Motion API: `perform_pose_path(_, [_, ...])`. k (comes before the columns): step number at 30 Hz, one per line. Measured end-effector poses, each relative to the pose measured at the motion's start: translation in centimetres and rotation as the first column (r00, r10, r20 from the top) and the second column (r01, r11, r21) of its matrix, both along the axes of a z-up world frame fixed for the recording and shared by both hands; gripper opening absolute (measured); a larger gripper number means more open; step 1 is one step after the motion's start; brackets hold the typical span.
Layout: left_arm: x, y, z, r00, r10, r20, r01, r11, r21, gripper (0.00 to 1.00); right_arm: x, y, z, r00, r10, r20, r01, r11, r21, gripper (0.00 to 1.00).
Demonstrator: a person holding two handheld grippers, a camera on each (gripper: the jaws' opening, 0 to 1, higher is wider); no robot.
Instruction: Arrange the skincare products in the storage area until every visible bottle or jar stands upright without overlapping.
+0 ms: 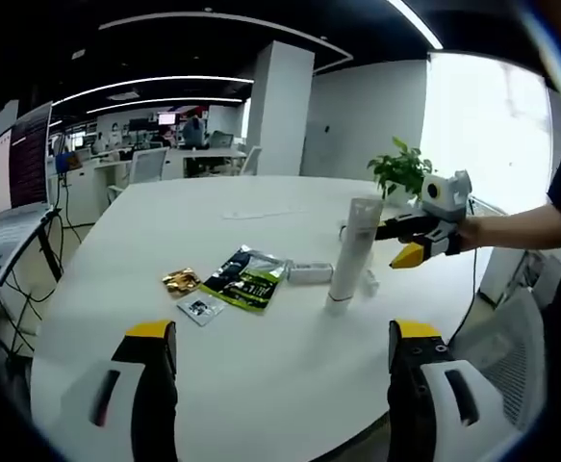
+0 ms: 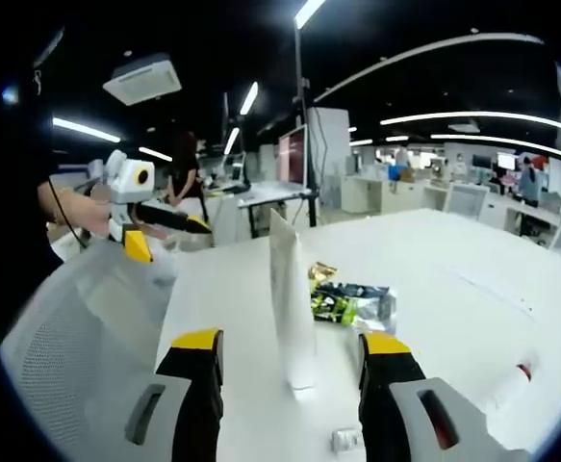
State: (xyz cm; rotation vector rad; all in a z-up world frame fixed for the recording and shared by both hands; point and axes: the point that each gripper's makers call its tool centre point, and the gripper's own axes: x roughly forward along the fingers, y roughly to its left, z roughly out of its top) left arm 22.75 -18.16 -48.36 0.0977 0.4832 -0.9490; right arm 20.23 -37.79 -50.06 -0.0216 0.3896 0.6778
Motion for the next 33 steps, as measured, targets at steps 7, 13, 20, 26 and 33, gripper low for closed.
perform_pose_path(7, [-0.4,0.5,-1.5,0.999,0.01,-0.038,-0.009,1.0,0.012,0.82,-0.5,-1.5,0.2,0.978,-0.202,-0.049,0.207,0.971,0.12,0.68])
perform_pose_path(13, [0.4,0.8,-1.3,0.998,0.067,-0.017,-0.067,0.998,0.017,0.79,-2.1,-2.9,-0.3,0.953,-0.29,-0.087,0.299,0.948,0.113,0.77])
perform_pose_path(20, [0.7,0.8,-1.3,0.998,0.064,-0.008,-0.064,0.998,-0.001,0.83,-4.2,-3.1,-0.1,0.932,-0.347,-0.107,0.356,0.932,0.075,0.87])
perform_pose_path(26, [0.2,0.4,-1.6,0.999,0.041,-0.018,-0.041,0.999,0.002,0.86,-5.7,-2.4,-0.3,0.898,-0.426,-0.112,0.434,0.899,0.056,0.88])
perform_pose_path(33, [0.2,0.5,-1.5,0.999,0.033,0.004,-0.033,0.999,0.003,0.91,-7.1,-0.2,-0.4,0.885,-0.443,-0.142,0.456,0.887,0.076,0.99])
